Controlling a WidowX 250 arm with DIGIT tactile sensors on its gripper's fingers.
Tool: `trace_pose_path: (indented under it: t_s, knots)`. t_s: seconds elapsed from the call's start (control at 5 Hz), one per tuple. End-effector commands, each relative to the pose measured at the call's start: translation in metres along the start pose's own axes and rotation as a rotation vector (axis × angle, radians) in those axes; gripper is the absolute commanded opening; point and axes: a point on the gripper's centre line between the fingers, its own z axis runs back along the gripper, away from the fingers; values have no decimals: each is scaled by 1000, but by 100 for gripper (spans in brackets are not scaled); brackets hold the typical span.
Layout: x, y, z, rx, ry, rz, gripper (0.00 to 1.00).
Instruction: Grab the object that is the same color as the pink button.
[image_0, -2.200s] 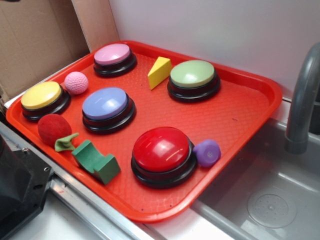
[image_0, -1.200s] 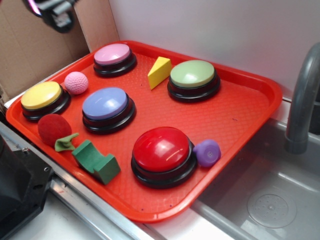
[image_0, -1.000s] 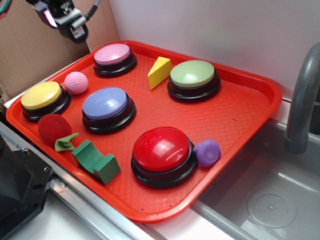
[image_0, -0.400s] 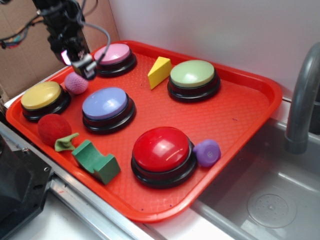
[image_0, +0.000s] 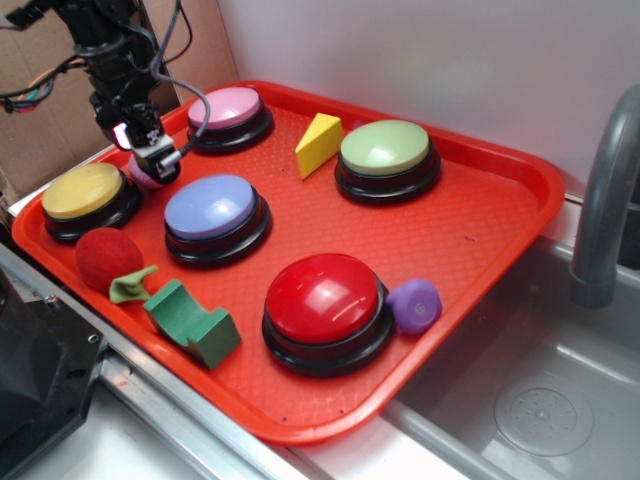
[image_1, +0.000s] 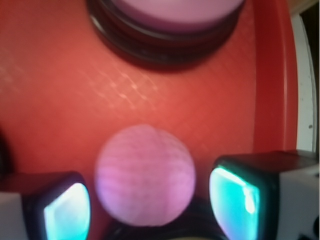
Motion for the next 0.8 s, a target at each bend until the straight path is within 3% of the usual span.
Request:
trace_pose_path:
  t_s: [0.0,0.2,0.4,0.6]
  knots:
    - [3,9,0,65,0,17,0]
    - [4,9,8,79,-8,40,0]
    - [13,10,39,58,-33,162,0]
    - [30,-15,76,89,-23,256,0]
